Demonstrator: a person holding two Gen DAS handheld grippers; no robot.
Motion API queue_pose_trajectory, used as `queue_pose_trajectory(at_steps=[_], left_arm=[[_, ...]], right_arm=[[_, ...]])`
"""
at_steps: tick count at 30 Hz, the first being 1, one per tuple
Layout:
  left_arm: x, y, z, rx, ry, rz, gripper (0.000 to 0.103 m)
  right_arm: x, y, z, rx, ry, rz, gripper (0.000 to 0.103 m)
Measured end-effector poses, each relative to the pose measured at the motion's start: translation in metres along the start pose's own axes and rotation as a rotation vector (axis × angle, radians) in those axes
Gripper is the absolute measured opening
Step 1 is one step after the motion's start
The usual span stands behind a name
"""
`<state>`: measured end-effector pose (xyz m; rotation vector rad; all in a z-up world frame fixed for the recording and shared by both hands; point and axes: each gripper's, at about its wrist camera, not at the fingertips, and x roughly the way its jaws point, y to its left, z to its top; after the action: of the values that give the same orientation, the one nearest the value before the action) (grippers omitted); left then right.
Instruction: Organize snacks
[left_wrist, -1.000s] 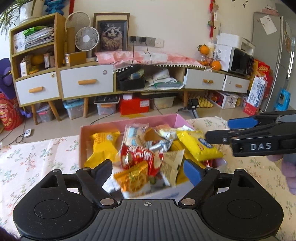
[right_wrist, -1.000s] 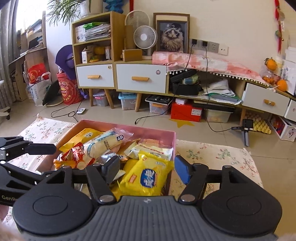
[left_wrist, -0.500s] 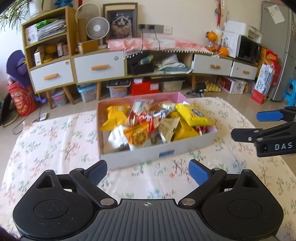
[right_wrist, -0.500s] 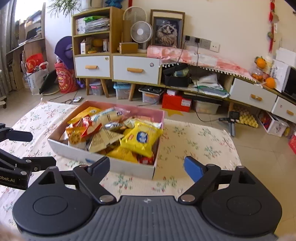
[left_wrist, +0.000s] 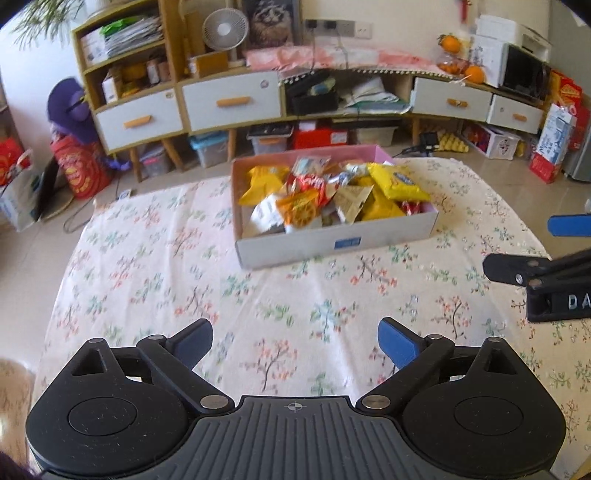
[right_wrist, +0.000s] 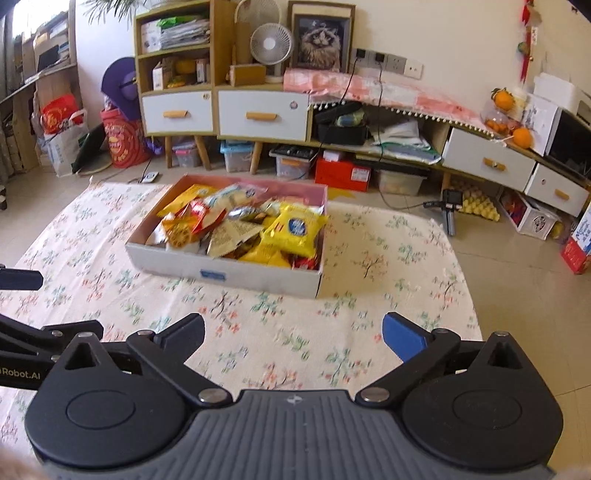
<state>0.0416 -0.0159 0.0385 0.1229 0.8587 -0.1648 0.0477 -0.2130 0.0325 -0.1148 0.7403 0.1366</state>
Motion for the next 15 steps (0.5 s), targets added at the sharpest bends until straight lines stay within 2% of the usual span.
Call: queue_pose_trajectory(at_steps=[3,11,15], left_arm=[[-0.003,0.0,-0.002,-0.027,0.017,0.006,0.097],[-0.011,-0.006,-0.006,-0.001,0.011,0.049,0.098],[-0.008,-0.005,-0.007,-0.019,0.03,0.033,0.098]], right_arm=[[-0.003,0.005,-0.006,-0.02,0.015,0.0,0.103],[-0.009,0.009,-0.008,-0.029,0.017,0.013,0.103],[-0.008,0.007,-0.006,-0.009,0.014,0.019,0.103]])
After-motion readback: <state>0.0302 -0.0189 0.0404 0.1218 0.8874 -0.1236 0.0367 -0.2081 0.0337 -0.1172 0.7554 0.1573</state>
